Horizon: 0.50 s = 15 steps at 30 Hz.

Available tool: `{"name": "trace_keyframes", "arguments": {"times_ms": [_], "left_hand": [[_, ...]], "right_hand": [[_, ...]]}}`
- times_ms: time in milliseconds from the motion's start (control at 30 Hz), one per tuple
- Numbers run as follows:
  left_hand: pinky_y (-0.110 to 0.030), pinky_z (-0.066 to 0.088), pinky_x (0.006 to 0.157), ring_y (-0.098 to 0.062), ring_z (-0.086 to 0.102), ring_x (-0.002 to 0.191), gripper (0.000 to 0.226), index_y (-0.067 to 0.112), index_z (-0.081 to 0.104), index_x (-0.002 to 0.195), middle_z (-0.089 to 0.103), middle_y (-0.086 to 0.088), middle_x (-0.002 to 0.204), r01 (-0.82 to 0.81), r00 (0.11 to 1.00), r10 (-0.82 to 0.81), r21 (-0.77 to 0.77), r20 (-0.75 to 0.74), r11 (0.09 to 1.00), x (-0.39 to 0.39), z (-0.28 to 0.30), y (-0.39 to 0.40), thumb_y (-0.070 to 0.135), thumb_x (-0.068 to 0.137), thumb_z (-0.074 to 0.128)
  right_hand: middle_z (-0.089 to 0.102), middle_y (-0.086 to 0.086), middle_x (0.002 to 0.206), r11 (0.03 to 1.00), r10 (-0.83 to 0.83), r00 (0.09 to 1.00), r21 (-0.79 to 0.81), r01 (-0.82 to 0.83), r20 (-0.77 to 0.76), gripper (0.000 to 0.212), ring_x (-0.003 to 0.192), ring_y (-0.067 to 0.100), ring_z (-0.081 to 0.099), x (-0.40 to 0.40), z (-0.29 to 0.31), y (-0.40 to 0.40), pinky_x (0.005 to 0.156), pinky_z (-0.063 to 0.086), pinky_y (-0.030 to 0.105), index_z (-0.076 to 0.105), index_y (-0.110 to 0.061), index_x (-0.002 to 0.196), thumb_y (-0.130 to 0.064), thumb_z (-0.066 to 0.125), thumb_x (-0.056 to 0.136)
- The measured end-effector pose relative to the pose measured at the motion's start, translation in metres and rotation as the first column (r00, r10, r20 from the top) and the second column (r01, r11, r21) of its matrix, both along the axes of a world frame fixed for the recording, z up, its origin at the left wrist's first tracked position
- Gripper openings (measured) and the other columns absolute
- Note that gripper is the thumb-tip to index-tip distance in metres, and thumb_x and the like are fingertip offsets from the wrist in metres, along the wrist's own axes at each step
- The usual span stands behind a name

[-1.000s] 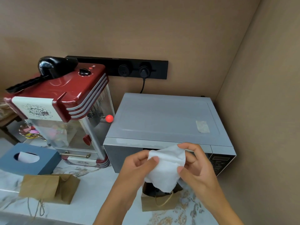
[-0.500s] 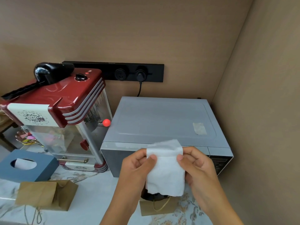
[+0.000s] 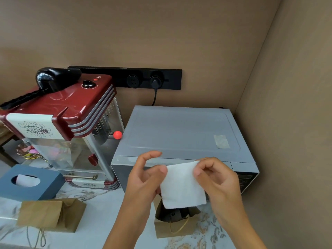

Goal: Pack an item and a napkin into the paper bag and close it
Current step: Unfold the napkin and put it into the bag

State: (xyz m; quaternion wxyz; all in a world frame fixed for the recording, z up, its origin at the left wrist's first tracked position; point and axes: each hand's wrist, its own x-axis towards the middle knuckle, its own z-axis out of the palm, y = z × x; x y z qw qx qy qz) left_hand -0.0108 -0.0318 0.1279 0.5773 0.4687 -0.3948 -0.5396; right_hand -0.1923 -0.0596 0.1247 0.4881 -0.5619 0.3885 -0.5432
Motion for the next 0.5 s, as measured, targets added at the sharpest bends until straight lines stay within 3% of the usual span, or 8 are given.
{"name": "trace_keyframes", "arguments": {"times_ms": [100, 200, 267, 333, 433, 500], "left_hand": [[-0.030, 0.058, 0.066, -0.021, 0.072, 0.080, 0.039, 0.023, 0.073, 0.103, 0.077, -0.008, 0.087, 0.092, 0.996, -0.092, 0.082, -0.003, 0.992, -0.001, -0.005, -0.002, 0.032, 0.065, 0.080], [-0.027, 0.057, 0.063, -0.024, 0.070, 0.078, 0.026, 0.007, 0.076, 0.093, 0.076, -0.016, 0.087, 0.081, 0.995, -0.075, 0.093, -0.065, 0.992, 0.001, -0.011, -0.001, 0.020, 0.070, 0.080], [-0.027, 0.057, 0.062, -0.026, 0.069, 0.077, 0.022, 0.006, 0.075, 0.089, 0.075, -0.018, 0.085, 0.030, 0.992, -0.017, 0.103, -0.124, 0.994, 0.002, -0.015, 0.000, 0.019, 0.072, 0.078], [-0.028, 0.058, 0.063, -0.027, 0.071, 0.077, 0.021, 0.007, 0.075, 0.088, 0.075, -0.019, 0.085, -0.009, 0.989, 0.026, 0.118, -0.145, 0.993, 0.004, -0.019, 0.002, 0.021, 0.072, 0.079], [-0.022, 0.056, 0.063, -0.022, 0.072, 0.074, 0.016, 0.010, 0.076, 0.086, 0.078, -0.015, 0.085, 0.022, 1.000, -0.019, 0.127, -0.023, 0.992, 0.011, -0.023, 0.004, 0.021, 0.076, 0.080], [-0.017, 0.052, 0.059, -0.015, 0.068, 0.065, 0.007, 0.012, 0.077, 0.082, 0.077, -0.012, 0.075, 0.071, 0.992, -0.083, 0.122, 0.093, 0.990, 0.011, -0.025, 0.003, 0.018, 0.080, 0.076]], "right_hand": [[0.072, 0.001, 0.082, 0.999, -0.026, 0.996, 0.026, 0.023, 0.087, 0.017, 0.075, 0.012, 0.068, 0.007, 0.001, -0.004, 0.059, 0.053, 0.022, 0.063, -0.022, 0.086, -0.013, 0.074, 0.076], [0.075, 0.007, 0.091, 0.972, 0.085, 0.975, 0.199, -0.127, 0.206, 0.038, 0.080, 0.019, 0.071, 0.010, 0.002, -0.006, 0.063, 0.057, 0.032, 0.059, -0.023, 0.109, -0.018, 0.076, 0.075], [0.075, 0.017, 0.100, 0.918, 0.175, 0.965, 0.322, -0.232, 0.196, 0.036, 0.089, 0.031, 0.071, 0.011, 0.000, -0.004, 0.073, 0.056, 0.044, 0.064, -0.013, 0.109, -0.020, 0.076, 0.076], [0.072, 0.026, 0.101, 0.895, 0.187, 0.972, 0.383, -0.229, 0.145, 0.026, 0.094, 0.040, 0.068, 0.010, -0.006, -0.003, 0.082, 0.052, 0.053, 0.068, -0.002, 0.098, -0.015, 0.075, 0.077], [0.070, 0.024, 0.091, 0.906, 0.116, 0.978, 0.385, -0.175, 0.172, 0.019, 0.088, 0.036, 0.066, 0.009, -0.008, -0.005, 0.072, 0.053, 0.045, 0.069, -0.001, 0.089, -0.016, 0.074, 0.079], [0.072, 0.017, 0.096, 0.889, 0.119, 0.952, 0.396, -0.229, 0.283, 0.022, 0.090, 0.032, 0.068, 0.009, -0.008, -0.006, 0.070, 0.056, 0.038, 0.071, -0.003, 0.093, -0.019, 0.074, 0.078]]}}
